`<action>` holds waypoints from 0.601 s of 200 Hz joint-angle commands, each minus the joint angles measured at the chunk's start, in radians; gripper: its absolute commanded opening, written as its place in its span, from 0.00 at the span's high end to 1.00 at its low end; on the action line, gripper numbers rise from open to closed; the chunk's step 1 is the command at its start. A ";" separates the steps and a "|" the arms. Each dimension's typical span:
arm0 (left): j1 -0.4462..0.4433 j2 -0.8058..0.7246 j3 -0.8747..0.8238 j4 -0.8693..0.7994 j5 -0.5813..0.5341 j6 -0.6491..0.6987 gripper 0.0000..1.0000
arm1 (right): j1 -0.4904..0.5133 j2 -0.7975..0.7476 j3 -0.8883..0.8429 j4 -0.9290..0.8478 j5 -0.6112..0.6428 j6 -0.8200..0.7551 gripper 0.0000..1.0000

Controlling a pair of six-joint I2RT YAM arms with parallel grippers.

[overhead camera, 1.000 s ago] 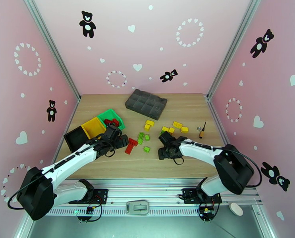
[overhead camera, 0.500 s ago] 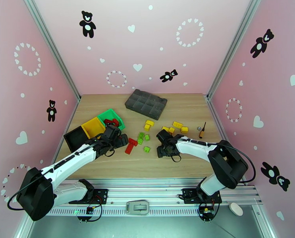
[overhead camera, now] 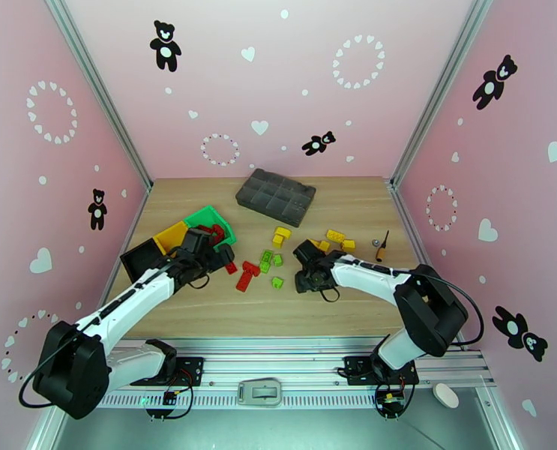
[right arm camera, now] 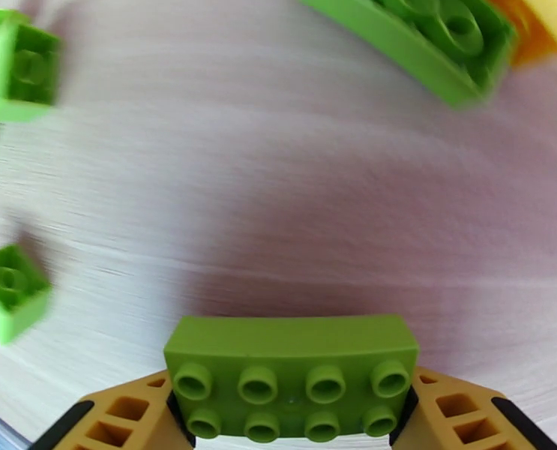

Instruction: Sort the legos into containers by color

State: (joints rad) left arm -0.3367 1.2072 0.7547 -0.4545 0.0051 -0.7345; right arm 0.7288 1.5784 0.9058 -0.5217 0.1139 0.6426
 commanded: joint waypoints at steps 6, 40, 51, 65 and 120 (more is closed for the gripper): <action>0.105 -0.038 0.046 0.040 0.099 0.000 0.01 | 0.078 0.039 0.135 -0.007 -0.037 -0.030 0.43; 0.245 -0.047 0.054 0.071 0.151 -0.025 0.02 | 0.165 0.180 0.360 0.014 -0.126 -0.060 0.44; 0.297 -0.045 0.052 0.093 0.176 -0.041 0.02 | 0.185 0.234 0.440 0.024 -0.169 -0.070 0.44; 0.365 -0.038 0.052 0.119 0.210 -0.064 0.02 | 0.203 0.302 0.538 0.041 -0.224 -0.078 0.44; 0.581 -0.021 0.050 0.189 0.285 -0.134 0.02 | 0.241 0.577 0.884 0.144 -0.451 -0.037 0.44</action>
State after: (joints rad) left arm 0.1806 1.1820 0.7898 -0.3107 0.2272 -0.8261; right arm 0.9592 2.0533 1.6684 -0.4427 -0.1947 0.5823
